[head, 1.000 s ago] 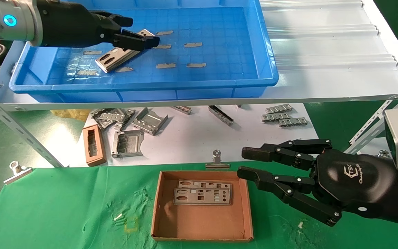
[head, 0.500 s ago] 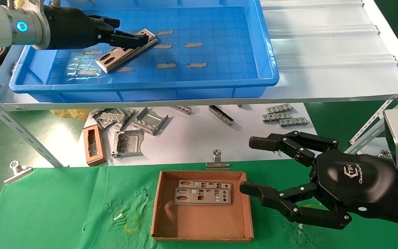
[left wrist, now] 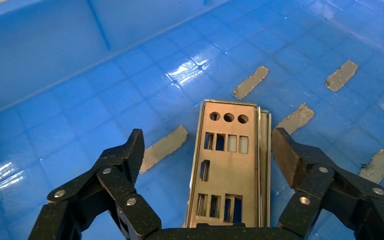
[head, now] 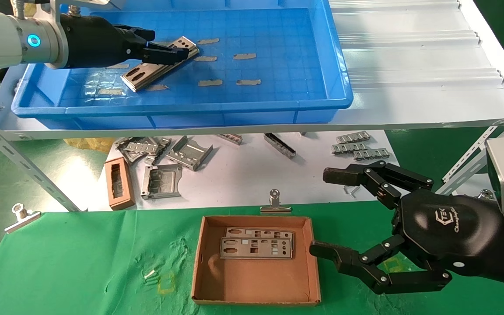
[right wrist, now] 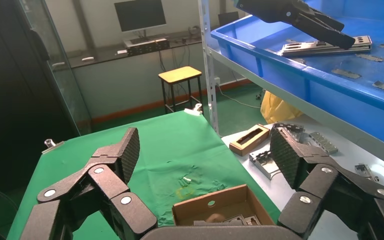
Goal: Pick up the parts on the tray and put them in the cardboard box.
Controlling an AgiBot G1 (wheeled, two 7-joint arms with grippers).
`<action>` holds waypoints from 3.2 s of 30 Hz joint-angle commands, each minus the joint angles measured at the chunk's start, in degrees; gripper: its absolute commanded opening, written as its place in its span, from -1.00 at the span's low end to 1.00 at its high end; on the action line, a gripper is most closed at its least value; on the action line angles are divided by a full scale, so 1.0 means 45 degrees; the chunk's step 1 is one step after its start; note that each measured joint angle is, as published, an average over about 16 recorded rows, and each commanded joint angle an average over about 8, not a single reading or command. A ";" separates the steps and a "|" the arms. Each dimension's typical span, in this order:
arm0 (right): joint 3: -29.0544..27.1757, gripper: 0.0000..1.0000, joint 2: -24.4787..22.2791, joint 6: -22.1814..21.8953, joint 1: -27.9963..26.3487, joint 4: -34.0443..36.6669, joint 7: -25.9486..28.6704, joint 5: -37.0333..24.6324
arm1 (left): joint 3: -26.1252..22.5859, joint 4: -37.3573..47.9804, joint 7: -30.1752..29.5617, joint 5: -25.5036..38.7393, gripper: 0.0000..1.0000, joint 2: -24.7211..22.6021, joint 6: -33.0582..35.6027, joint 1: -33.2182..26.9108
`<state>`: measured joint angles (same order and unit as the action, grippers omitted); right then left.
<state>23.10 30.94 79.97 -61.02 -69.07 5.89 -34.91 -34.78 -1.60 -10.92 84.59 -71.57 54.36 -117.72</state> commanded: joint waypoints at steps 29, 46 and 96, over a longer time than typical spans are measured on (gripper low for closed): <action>0.0000 1.00 0.0000 0.0000 0.0000 0.0000 0.0000 0.0000 | 0.0084 0.0153 0.0742 -0.0115 -1.00 -0.0013 0.0144 -0.0118; 0.0000 1.00 0.0000 0.0000 0.0000 0.0000 0.0000 0.0000 | 0.0310 0.0177 0.0992 -0.0438 -1.00 0.0200 0.0482 -0.0390; 0.0000 1.00 0.0000 0.0000 0.0000 0.0000 0.0000 0.0000 | 0.0305 0.0262 0.0863 -0.0434 -1.00 0.0057 0.0003 -0.0104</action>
<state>23.10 30.94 79.97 -61.02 -69.07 5.89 -34.91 -33.44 -0.34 -7.10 82.69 -71.35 54.38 -118.16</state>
